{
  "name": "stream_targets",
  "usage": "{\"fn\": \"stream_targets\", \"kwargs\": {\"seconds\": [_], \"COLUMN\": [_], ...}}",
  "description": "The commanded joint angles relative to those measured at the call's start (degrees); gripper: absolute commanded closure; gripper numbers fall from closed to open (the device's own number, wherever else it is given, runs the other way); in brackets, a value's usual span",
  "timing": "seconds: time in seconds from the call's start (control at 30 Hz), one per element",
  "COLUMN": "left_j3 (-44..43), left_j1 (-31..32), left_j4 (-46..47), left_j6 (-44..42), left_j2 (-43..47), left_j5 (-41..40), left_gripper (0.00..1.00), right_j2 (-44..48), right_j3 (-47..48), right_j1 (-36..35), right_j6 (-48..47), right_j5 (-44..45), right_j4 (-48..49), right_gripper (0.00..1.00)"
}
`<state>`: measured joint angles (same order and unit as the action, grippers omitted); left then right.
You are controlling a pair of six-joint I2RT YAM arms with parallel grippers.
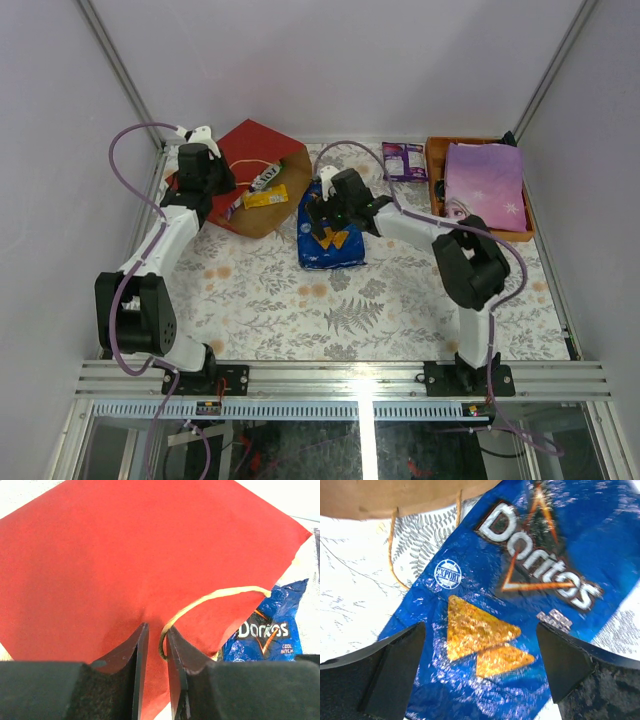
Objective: Take the snacks out of the paper bag
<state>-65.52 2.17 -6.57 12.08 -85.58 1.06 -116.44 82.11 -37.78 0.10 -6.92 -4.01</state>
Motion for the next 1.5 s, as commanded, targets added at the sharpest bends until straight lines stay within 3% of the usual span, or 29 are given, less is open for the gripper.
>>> {"fn": "stream_targets", "kwargs": {"seconds": [0.0,0.13,0.3,0.73,1.07,1.47], "left_j3": [-0.4,-0.4,-0.7,-1.1,-0.2,0.2], "left_j1": [-0.6,-0.6,-0.6,-0.6,-0.7,-0.9], "left_j4": [1.6,1.7,1.5,1.0,1.0,1.1], "left_j6": [-0.6,-0.4,-0.2,-0.8,-1.3,-1.2], "left_j2": [0.3,0.3,-0.2,-0.3,1.1,1.8], "left_j5": [-1.1,-1.0,-0.7,-1.4,-1.7,-1.2], "left_gripper": [0.8,0.8,0.8,0.8,0.8,0.8], "right_j2": [9.0,8.7,4.4,-4.2,-9.5,-19.7], "right_j3": [-7.4,-12.9,-11.9,-1.0,5.4,24.0], "right_j1": [-0.8,-1.5,-1.5,-0.2,4.8,10.8], "right_j6": [11.3,14.8,17.6,21.8,24.6,13.9], "right_j5": [6.0,9.7,11.0,30.0,27.8,18.2], "right_j4": [9.3,12.6,12.1,-2.9,-5.1,-8.4], "right_gripper": [0.0,0.0,0.0,0.0,0.01,0.01]}}
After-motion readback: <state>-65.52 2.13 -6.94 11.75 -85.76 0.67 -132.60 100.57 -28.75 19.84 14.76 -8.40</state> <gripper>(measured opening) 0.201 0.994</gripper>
